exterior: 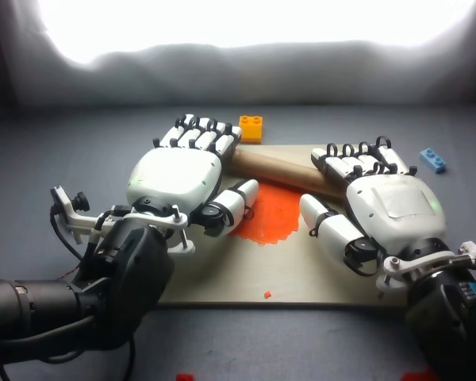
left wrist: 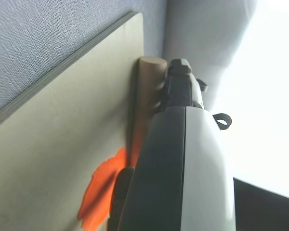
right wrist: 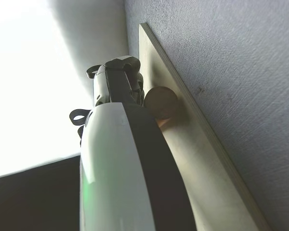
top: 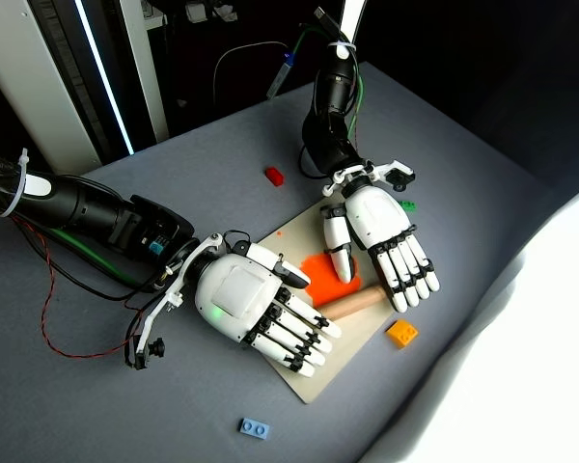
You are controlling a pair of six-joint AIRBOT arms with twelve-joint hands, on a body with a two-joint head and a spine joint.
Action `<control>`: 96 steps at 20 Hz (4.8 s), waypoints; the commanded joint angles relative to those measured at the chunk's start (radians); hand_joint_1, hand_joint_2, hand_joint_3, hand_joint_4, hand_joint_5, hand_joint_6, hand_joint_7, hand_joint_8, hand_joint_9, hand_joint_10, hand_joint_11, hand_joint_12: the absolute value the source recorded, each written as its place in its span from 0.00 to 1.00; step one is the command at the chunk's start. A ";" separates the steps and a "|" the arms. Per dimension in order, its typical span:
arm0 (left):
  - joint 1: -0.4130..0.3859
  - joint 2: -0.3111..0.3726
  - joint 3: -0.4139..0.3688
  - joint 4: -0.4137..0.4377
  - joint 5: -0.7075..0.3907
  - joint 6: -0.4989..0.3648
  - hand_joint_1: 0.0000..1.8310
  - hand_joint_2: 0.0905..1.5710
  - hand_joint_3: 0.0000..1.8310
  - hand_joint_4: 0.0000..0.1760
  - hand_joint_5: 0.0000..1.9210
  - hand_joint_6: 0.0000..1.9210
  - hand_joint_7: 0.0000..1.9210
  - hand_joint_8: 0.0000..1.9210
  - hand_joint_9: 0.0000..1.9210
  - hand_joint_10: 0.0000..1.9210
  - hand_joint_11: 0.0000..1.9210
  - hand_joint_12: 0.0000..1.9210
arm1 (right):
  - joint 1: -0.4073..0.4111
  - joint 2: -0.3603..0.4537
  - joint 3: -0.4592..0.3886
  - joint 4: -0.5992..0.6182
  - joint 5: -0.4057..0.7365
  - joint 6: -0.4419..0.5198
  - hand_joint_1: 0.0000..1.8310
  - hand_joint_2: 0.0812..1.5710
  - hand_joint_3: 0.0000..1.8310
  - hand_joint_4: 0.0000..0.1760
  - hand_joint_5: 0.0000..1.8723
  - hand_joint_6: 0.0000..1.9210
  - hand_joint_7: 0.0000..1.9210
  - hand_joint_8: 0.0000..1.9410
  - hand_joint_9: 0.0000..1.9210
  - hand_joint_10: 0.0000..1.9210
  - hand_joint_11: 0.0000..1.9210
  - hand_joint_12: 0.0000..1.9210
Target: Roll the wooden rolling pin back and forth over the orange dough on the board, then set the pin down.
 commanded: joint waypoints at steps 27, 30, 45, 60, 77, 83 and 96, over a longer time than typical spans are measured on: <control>0.025 0.077 -0.098 0.040 -0.026 0.015 0.00 0.95 0.00 0.00 0.11 0.00 0.13 0.00 0.10 0.00 0.00 0.09 | -0.049 0.003 -0.037 -0.054 0.109 -0.014 0.00 1.00 0.02 0.00 0.19 0.00 0.21 0.00 0.17 0.00 0.00 0.35; 0.028 0.083 -0.108 0.062 -0.027 0.013 0.00 0.95 0.00 0.00 0.11 0.00 0.12 0.00 0.09 0.00 0.00 0.08 | -0.058 0.003 -0.061 -0.053 0.124 -0.014 0.00 1.00 0.01 0.00 0.18 0.00 0.20 0.00 0.16 0.00 0.00 0.34; 0.029 0.132 -0.148 0.075 0.005 0.034 0.00 0.95 0.00 0.00 0.12 0.00 0.13 0.00 0.10 0.00 0.00 0.12 | -0.073 0.003 -0.099 -0.025 0.135 -0.015 0.00 1.00 0.01 0.00 0.20 0.00 0.21 0.00 0.17 0.00 0.00 0.38; 0.032 0.193 -0.216 0.042 0.012 0.041 0.00 0.96 0.00 0.00 0.12 0.00 0.13 0.00 0.09 0.00 0.00 0.10 | -0.075 0.003 -0.102 -0.025 0.135 -0.016 0.00 1.00 0.01 0.00 0.20 0.00 0.20 0.00 0.17 0.00 0.00 0.36; 0.087 0.149 -0.237 0.101 -0.151 0.034 0.00 0.95 0.00 0.00 0.12 0.00 0.13 0.00 0.09 0.00 0.00 0.11 | -0.085 0.002 -0.132 -0.026 0.149 -0.026 0.00 1.00 0.02 0.00 0.20 0.00 0.21 0.00 0.17 0.00 0.00 0.35; 0.105 0.170 -0.273 0.101 -0.169 0.029 0.00 0.95 0.00 0.00 0.11 0.00 0.12 0.00 0.09 0.00 0.00 0.09 | -0.092 0.002 -0.145 -0.026 0.158 -0.030 0.00 1.00 0.02 0.00 0.19 0.00 0.20 0.00 0.16 0.00 0.00 0.33; 0.125 0.195 -0.329 0.109 -0.190 0.022 0.00 0.95 0.00 0.00 0.11 0.00 0.12 0.00 0.09 0.00 0.00 0.08 | -0.112 0.002 -0.186 -0.027 0.208 -0.060 0.00 1.00 0.02 0.00 0.20 0.00 0.20 0.00 0.17 0.00 0.00 0.35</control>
